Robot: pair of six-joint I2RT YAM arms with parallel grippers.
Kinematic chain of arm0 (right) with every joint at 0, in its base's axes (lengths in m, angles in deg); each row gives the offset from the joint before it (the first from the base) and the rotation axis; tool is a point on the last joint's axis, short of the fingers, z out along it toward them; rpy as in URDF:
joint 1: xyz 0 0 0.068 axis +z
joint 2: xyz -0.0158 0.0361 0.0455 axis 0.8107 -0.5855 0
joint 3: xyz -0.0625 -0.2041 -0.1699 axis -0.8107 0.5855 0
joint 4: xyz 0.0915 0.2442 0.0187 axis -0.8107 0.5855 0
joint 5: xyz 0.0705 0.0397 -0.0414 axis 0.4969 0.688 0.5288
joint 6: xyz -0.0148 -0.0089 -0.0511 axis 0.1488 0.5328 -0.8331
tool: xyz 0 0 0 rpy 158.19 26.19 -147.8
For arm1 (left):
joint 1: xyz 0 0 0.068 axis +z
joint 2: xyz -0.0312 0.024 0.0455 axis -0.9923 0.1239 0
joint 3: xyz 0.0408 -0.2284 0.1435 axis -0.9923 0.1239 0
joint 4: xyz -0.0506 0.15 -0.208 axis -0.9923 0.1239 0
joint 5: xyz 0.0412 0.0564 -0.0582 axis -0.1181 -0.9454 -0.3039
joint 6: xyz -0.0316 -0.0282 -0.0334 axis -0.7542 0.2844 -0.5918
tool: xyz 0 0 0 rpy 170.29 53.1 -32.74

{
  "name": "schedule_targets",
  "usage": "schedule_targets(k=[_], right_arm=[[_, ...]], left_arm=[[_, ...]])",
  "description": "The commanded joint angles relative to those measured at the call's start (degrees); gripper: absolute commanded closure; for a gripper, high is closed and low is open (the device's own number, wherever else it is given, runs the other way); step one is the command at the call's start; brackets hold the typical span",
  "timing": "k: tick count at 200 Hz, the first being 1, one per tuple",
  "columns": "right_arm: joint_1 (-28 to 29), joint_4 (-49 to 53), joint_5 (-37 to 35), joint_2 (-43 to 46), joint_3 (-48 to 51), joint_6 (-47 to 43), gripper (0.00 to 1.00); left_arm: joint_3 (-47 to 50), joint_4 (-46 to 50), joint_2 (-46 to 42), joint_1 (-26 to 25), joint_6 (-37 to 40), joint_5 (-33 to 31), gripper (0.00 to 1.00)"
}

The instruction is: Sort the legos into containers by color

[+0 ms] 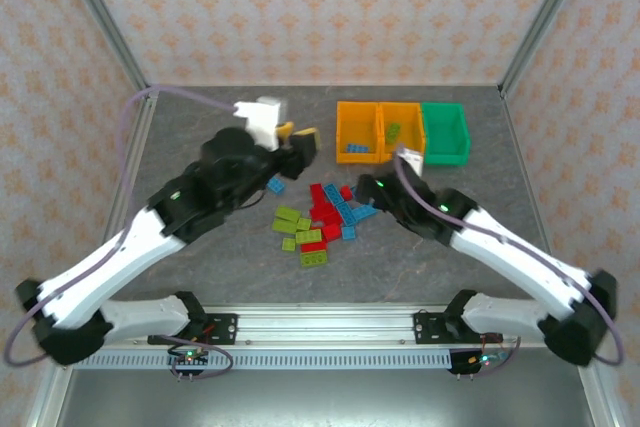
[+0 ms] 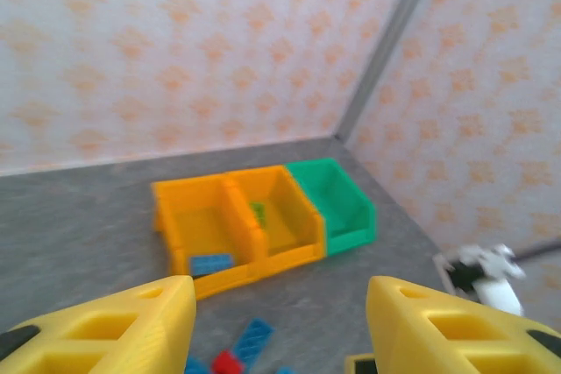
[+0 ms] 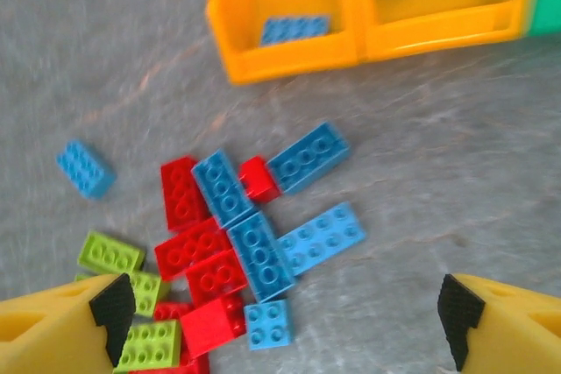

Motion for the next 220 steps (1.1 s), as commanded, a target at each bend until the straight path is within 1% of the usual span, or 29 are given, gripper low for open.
schedule_targets(k=[1,25,44,59,73,81,89,98,114,130,144,159,170,191,203,212,220], right_arm=[[2.42,-0.92,7.86,-11.42,-8.22,-8.83,0.09],[3.40,-2.40,10.06,-24.91,-16.83,-12.54,0.10],[3.40,-4.82,10.72,-33.73,-23.72,-16.55,0.11],[3.40,-4.91,10.97,-40.96,-30.10,-20.61,0.13],[3.40,-4.08,10.99,-47.29,-36.42,-23.08,0.14],[3.27,-3.14,10.18,-50.36,-39.46,-23.31,0.15],[3.23,-2.24,8.83,-52.78,-42.02,-22.93,0.17],[3.22,-0.84,5.95,-54.67,-44.17,-21.10,0.20],[3.22,2.06,0.10,-55.38,-44.96,-16.25,0.28],[3.22,2.11,-2.60,-52.96,-40.50,-11.99,0.32],[3.22,0.50,-0.78,-50.32,-35.21,-9.85,0.34],[3.37,1.16,2.27,-48.90,-32.37,-7.95,0.34],[3.86,2.49,2.32,-48.49,-31.30,-6.15,0.33],[4.88,2.26,1.07,-47.40,-28.29,-3.51,0.31],[4.96,0.95,2.18,-47.29,-27.01,-3.28,0.31],[4.98,0.47,2.87,-47.74,-26.90,-3.12,0.33],[5.05,0.40,3.53,-48.26,-27.29,-3.28,0.37]], left_arm=[[5.44,12.04,-6.54,-0.02,4.69,-11.21,0.45],[7.19,24.86,-12.13,0.12,4.11,-19.61,0.43],[9.70,30.65,-15.03,0.06,2.19,-24.57,0.38],[12.58,32.13,-17.60,0.22,1.15,-27.65,0.32],[15.58,31.21,-20.03,0.30,1.74,-29.77,0.26],[16.06,30.91,-20.70,0.73,2.39,-29.33,0.22],[15.76,31.42,-20.98,0.97,2.61,-28.90,0.20],[15.82,31.37,-21.23,1.00,3.14,-28.78,0.18],[16.15,31.68,-21.44,1.02,3.43,-28.48,0.12],[16.61,32.07,-21.57,1.07,3.35,-27.80,0.09],[16.66,32.07,-21.70,1.04,3.35,-26.87,0.06],[17.00,31.86,-21.77,1.10,3.61,-24.83,0.03],[17.40,31.52,-21.87,1.17,4.01,-23.02,0.00],[17.77,30.95,-21.82,1.28,5.43,-18.90,0.00],[17.85,30.58,-21.98,1.28,6.26,-17.11,0.00],[18.03,30.20,-22.16,1.22,6.65,-16.36,0.00],[18.20,29.91,-22.26,1.27,7.01,-16.08,0.00]])
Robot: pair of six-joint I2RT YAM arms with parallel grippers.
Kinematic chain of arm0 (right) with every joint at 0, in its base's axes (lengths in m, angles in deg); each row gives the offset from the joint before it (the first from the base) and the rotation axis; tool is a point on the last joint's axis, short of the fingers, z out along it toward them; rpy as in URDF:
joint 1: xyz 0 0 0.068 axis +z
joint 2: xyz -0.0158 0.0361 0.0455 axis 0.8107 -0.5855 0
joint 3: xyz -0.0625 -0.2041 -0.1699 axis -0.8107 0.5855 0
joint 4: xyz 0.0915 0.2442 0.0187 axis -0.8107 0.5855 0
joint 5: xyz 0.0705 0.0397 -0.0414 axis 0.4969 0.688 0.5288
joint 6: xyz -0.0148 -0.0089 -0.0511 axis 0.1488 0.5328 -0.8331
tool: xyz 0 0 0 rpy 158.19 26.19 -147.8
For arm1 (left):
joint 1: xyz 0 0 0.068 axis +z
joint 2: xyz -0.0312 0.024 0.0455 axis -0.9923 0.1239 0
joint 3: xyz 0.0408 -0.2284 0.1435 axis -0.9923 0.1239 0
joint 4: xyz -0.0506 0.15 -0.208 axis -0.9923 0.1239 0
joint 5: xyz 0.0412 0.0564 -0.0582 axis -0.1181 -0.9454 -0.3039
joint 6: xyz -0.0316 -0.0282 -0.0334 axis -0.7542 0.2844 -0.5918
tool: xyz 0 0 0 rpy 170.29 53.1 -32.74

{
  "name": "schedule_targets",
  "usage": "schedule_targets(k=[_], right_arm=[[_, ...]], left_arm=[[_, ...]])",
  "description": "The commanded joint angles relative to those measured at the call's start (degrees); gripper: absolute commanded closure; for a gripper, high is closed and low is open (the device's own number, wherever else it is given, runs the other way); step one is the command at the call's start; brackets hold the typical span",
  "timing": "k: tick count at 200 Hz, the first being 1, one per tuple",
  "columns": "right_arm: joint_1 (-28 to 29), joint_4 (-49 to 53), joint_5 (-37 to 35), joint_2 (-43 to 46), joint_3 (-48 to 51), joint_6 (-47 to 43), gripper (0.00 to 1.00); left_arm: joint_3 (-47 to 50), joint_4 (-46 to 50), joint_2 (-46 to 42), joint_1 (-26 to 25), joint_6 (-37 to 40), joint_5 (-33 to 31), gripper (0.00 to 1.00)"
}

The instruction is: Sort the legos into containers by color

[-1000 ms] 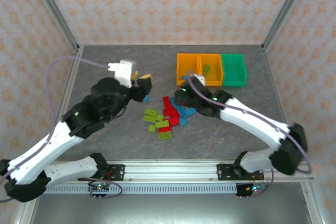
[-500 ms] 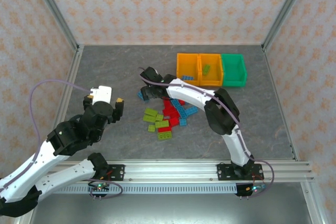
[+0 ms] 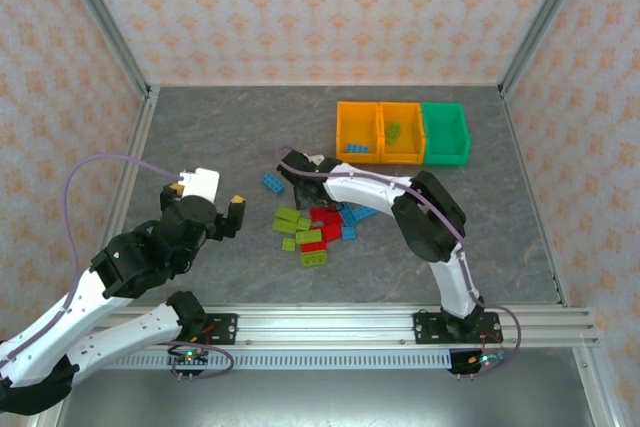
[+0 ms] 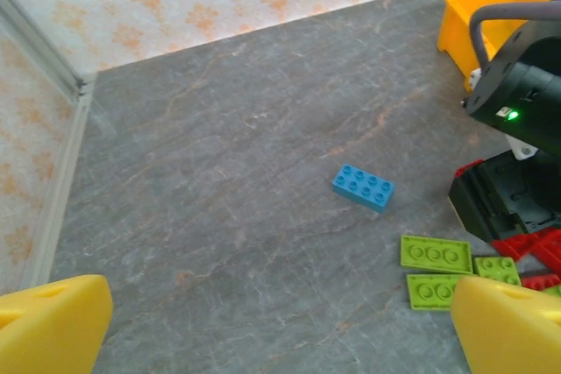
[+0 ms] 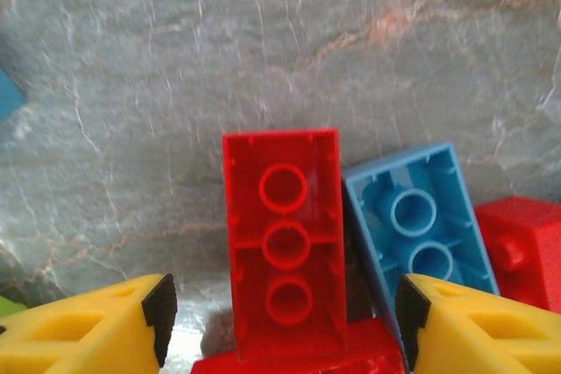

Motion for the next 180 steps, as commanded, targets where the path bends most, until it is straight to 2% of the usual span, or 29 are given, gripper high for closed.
schedule_targets(k=[1,28,71,104,122,131,151,180], right_arm=[[0.53,0.03,0.72,1.79,0.49,2.52,0.37],[1.04,1.27,-0.07,-0.19,-1.81,2.15,0.44],[1.16,1.94,-1.30,-1.87,-4.27,0.60,0.46],[1.16,3.98,-2.68,-5.17,-7.66,-0.63,0.45],[1.18,5.42,-5.47,-6.41,-8.44,-0.50,0.28],[1.15,5.77,-6.64,-6.61,-8.48,-0.77,0.25],[1.17,5.89,-7.26,-6.98,-8.08,-1.60,0.25],[1.09,4.53,-3.71,-8.32,-7.77,-1.90,0.33]], left_arm=[[0.83,0.10,-0.88,0.46,2.43,3.19,0.00],[1.01,0.42,-0.91,0.53,2.57,2.72,0.00],[1.26,0.42,-0.93,0.79,2.96,2.80,0.00],[1.32,0.38,-0.84,1.12,3.03,3.14,0.00],[1.38,0.46,-0.89,1.19,3.06,3.41,0.00],[1.47,0.51,-0.87,1.19,3.03,3.43,0.00],[1.50,0.43,-1.01,1.26,3.25,3.59,0.00],[1.60,0.17,-0.93,1.66,3.44,4.28,0.00]])
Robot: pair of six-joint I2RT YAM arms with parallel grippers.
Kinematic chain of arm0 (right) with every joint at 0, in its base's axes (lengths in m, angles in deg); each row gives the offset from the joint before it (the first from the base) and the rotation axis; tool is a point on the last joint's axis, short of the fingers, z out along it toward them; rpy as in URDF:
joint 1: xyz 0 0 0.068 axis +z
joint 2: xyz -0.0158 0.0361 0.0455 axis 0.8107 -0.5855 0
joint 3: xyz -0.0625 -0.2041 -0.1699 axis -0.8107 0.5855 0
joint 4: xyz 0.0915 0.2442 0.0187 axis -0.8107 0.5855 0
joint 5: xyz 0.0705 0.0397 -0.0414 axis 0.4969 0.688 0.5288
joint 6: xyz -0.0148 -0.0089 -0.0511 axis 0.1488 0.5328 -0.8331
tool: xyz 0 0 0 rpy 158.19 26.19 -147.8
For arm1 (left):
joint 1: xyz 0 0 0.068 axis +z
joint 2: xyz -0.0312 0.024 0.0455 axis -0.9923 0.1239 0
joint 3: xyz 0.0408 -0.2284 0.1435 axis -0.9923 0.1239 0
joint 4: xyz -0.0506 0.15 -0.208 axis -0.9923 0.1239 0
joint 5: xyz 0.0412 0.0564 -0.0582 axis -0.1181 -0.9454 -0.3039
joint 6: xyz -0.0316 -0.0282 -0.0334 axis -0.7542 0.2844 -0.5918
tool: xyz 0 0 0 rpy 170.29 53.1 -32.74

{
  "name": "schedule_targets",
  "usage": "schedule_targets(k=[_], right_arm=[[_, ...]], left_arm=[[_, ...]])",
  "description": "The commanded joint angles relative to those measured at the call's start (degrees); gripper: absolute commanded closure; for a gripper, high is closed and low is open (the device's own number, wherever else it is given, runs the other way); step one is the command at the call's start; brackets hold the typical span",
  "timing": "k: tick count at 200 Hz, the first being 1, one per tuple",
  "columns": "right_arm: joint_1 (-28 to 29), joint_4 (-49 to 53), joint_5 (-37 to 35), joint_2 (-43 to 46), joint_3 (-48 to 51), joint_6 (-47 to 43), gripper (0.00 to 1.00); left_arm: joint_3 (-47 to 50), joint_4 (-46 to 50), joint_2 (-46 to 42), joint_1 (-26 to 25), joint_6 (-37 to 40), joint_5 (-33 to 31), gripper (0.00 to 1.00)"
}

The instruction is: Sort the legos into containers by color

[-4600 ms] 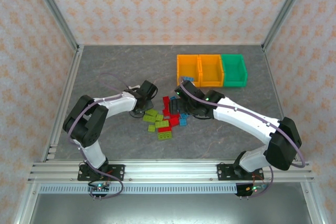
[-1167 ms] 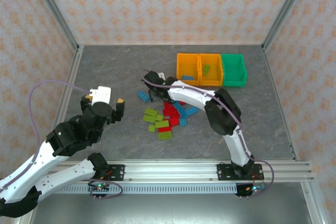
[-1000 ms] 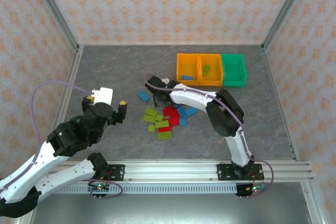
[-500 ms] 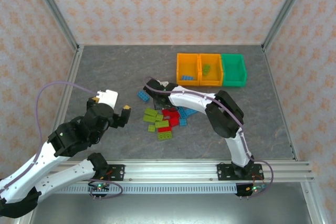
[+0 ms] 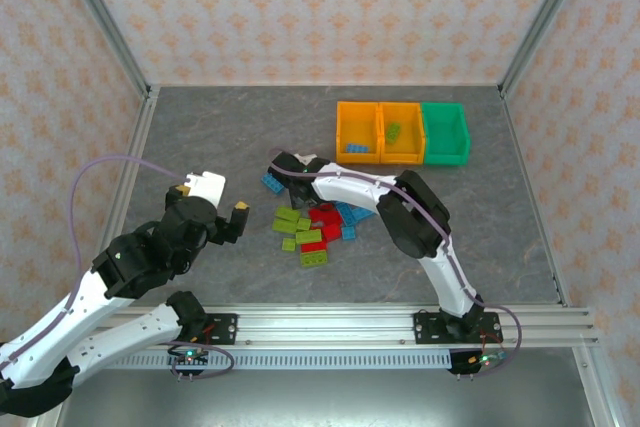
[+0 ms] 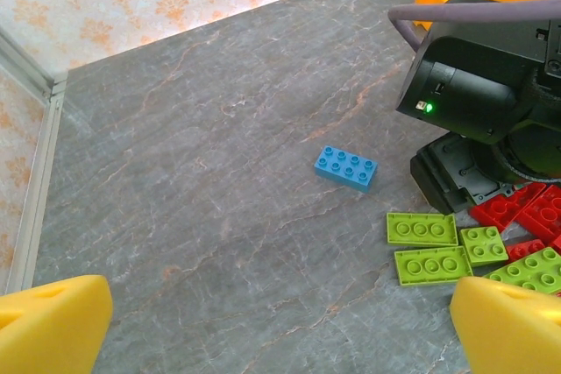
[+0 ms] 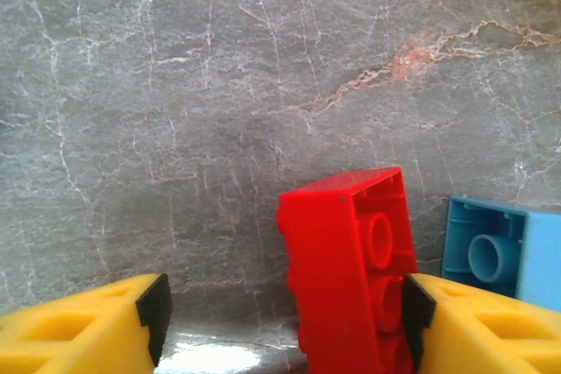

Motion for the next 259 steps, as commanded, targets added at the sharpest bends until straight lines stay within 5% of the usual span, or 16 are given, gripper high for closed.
schedule_targets(k=[1,42,74,100,127,176,217,259], right_arm=[[0.34,1.34,0.69,-1.98,-0.65,-0.56,0.33],[-0.13,1.30,0.71,-3.29,-1.66,0.50,0.51],[-0.11,-1.24,0.34,1.74,1.46,-0.59,0.77],[-0.41,-7.17,0.90,11.34,8.45,-1.31,0.80],[-2.93,-11.98,1.26,23.57,17.15,-0.95,0.81],[-23.94,-16.31,6.14,37.01,24.26,-0.71,0.81],[-44.49,-15.01,10.53,25.78,13.48,0.23,0.82],[-50.04,-8.33,10.98,10.49,-0.39,-2.12,0.76]], left_arm=[[0.67,0.19,-0.53,0.65,0.80,0.90,0.00],[0.91,-0.20,-0.48,0.94,1.46,2.84,0.00],[1.16,-2.40,-0.58,1.00,7.46,18.48,0.00],[1.98,-5.45,-2.07,1.03,9.73,31.13,0.00],[2.45,-6.61,-3.64,1.03,10.25,34.96,0.00],[2.32,-6.38,-3.81,1.29,10.15,31.93,0.00],[2.25,-4.92,-3.95,1.35,8.89,27.20,0.00],[2.27,-4.82,-4.40,1.48,8.37,25.30,0.00]])
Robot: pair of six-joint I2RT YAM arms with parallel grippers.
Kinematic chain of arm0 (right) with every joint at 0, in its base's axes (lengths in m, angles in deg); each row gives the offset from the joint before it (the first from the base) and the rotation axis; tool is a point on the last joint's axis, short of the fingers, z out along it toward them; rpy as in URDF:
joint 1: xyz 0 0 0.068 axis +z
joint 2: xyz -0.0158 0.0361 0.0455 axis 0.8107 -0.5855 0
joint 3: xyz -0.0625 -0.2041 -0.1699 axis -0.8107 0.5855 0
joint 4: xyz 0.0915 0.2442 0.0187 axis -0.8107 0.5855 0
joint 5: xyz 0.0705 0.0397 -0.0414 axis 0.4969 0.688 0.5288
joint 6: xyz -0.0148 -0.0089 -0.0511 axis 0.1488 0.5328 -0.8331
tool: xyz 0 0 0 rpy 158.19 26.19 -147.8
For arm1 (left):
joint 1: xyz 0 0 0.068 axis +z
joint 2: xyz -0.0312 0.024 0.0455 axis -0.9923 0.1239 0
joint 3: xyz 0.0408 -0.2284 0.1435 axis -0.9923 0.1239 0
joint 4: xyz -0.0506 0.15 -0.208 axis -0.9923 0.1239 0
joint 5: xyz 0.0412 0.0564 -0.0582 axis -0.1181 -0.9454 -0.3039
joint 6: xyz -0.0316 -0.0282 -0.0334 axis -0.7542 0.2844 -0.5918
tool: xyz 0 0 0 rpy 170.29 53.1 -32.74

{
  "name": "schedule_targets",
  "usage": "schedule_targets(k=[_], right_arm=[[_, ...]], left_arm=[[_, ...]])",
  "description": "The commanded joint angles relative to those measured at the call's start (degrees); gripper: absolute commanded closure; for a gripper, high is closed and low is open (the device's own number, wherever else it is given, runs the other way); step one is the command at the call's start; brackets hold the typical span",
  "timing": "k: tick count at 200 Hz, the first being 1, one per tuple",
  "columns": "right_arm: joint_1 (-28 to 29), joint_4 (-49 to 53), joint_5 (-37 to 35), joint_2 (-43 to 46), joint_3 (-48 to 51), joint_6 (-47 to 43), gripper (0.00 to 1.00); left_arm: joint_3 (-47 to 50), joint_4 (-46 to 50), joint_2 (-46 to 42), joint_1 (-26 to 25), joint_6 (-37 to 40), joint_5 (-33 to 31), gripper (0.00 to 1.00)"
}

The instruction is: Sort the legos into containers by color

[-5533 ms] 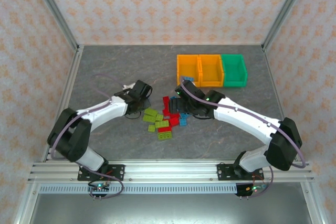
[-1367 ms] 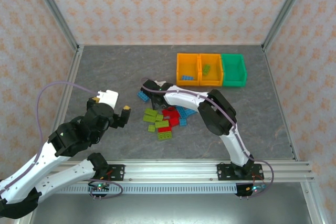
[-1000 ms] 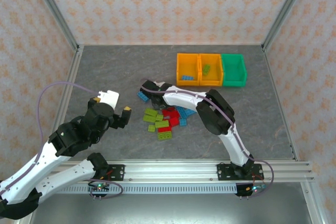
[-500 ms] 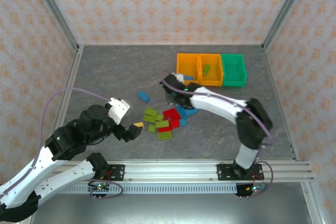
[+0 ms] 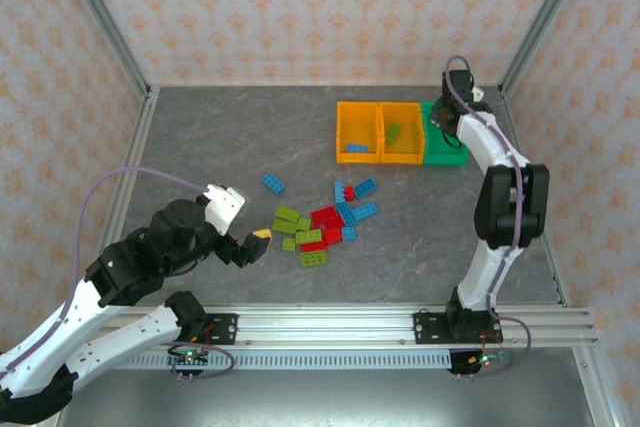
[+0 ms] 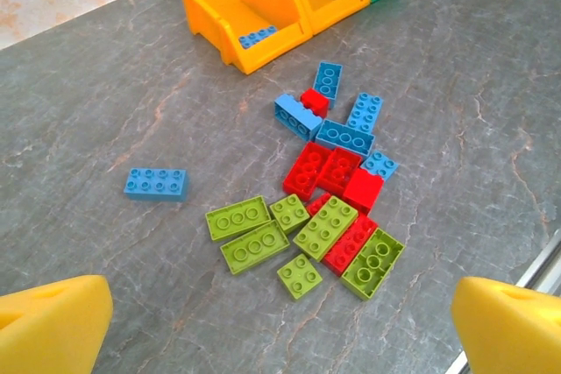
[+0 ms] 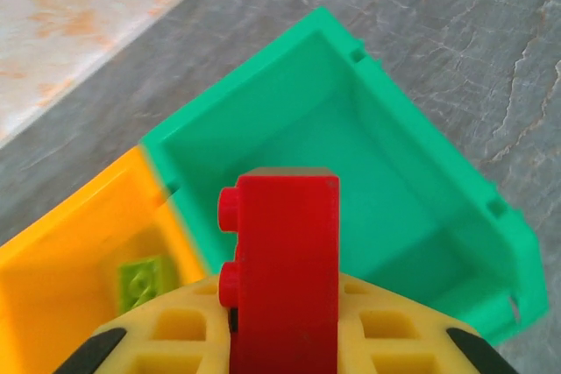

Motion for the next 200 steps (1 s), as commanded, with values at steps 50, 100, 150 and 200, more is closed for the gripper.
schedule_targets(k=[50,100,150,200], right_arm=[[-0.09,9.44,1.67,-3.56,-9.14,-1.66,0.52],[4.04,4.09,11.91,14.12,9.57,0.60,0.49],[25.61,7.94,11.15,26.09,24.41,0.10,0.42],[34.66,8.01,0.90,22.89,31.95,8.91,0.35]], left_arm=[[0.49,0.71,-0.06,0.68,-1.89,-8.04,0.00],[0.43,0.33,2.20,1.07,-2.55,-8.72,0.00],[-0.29,-0.01,8.16,1.56,1.56,-0.14,0.00],[-0.48,0.56,11.71,1.47,3.21,5.29,0.00]])
